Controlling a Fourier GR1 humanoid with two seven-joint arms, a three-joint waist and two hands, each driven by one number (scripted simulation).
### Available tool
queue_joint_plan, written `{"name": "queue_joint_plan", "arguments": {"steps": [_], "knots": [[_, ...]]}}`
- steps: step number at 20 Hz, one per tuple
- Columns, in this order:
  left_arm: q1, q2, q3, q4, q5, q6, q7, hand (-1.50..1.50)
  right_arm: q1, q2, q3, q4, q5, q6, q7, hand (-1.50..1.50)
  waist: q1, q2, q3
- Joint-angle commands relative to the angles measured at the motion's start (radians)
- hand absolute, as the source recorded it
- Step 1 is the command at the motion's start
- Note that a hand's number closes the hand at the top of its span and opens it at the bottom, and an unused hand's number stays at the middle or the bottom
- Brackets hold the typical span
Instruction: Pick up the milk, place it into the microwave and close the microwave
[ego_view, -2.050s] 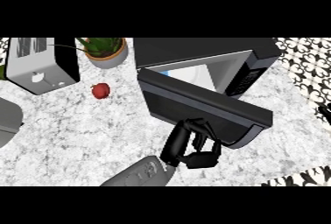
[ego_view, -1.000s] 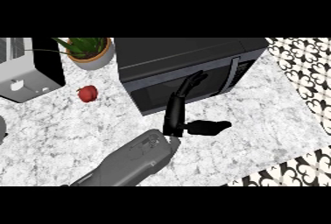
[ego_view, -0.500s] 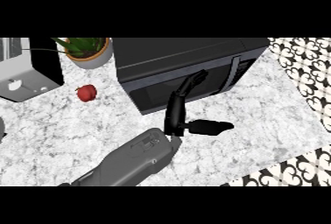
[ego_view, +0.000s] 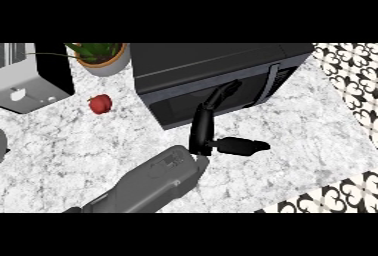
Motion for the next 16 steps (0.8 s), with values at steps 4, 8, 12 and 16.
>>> {"name": "queue_joint_plan", "arguments": {"steps": [4, 8, 12, 16], "knots": [[-0.063, 0.0, 0.051, 0.078, 0.049, 0.007, -0.014, -1.5, -0.008, 0.032, 0.039, 0.078, -0.126, 0.087, 0.047, -1.5, -0.005, 0.014, -0.001], [-0.063, 0.0, 0.044, 0.088, 0.07, 0.001, -0.028, -1.5, -0.043, 0.014, 0.035, 0.109, -0.174, 0.11, 0.079, -1.5, 0.005, 0.012, -0.002], [-0.076, 0.0, 0.033, 0.094, 0.083, 0.009, -0.04, -1.5, -0.069, 0.01, 0.034, 0.145, -0.209, 0.125, 0.099, -1.5, 0.004, 0.012, 0.0], [-0.075, 0.0, 0.03, 0.1, 0.102, 0.007, -0.056, -1.5, -0.093, 0.0, 0.034, 0.167, -0.243, 0.148, 0.118, -1.5, -0.002, 0.012, 0.0]]}}
